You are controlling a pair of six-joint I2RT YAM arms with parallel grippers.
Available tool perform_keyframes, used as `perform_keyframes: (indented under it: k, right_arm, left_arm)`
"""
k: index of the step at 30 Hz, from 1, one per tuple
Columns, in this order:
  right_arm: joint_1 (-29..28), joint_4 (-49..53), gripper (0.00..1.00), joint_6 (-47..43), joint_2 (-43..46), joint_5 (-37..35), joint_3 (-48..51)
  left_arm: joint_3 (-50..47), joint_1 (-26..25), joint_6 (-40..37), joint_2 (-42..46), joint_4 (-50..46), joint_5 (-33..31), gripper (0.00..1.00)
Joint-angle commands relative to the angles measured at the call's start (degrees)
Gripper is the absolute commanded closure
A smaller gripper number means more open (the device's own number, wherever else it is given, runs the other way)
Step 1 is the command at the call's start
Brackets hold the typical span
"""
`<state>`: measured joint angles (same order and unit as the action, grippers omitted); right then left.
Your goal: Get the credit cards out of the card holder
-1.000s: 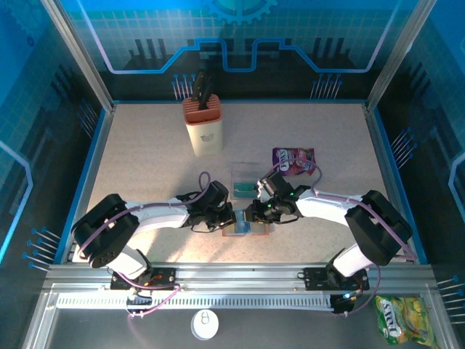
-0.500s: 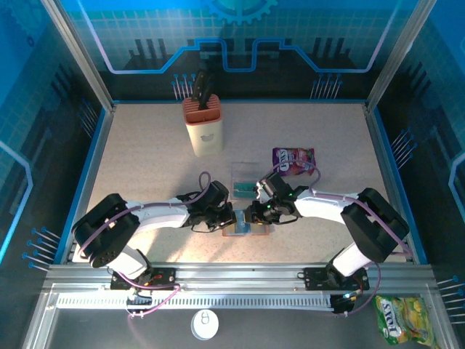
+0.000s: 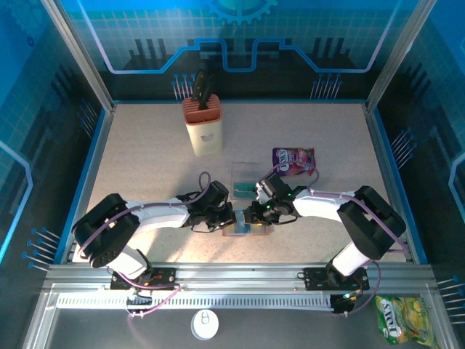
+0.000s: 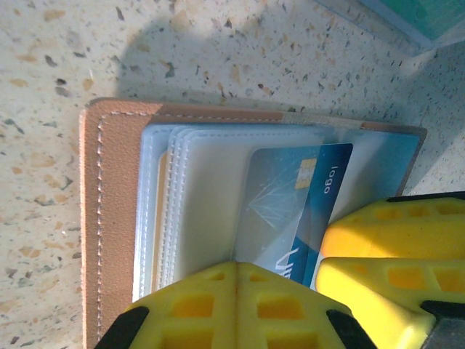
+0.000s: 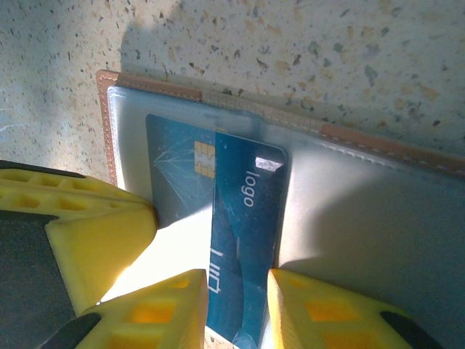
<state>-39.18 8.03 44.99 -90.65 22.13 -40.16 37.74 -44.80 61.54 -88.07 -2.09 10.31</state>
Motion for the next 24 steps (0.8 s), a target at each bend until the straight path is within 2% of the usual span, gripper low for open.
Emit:
perform_keyframes:
  k: [1, 15, 24]
  right_arm:
    - [0.59, 0.63, 0.71, 0.42, -1.27, 0.36, -0.01]
    - [0.68, 1.28, 0.69, 0.54, -0.84, -0.18, 0.0]
    - [0.77, -2.81, 0.75, 2.27, 0.8, 3.07, 1.03]
  left_arm:
    - [-0.82, -0.37, -0.19, -0.2, -3.66, -1.33, 1.0]
    - [-0.85, -0.39, -0.11, -0.09, -3.72, -1.51, 1.0]
    - [-1.0, -0.38, -0.1, 0.0, -3.41, -1.43, 1.0]
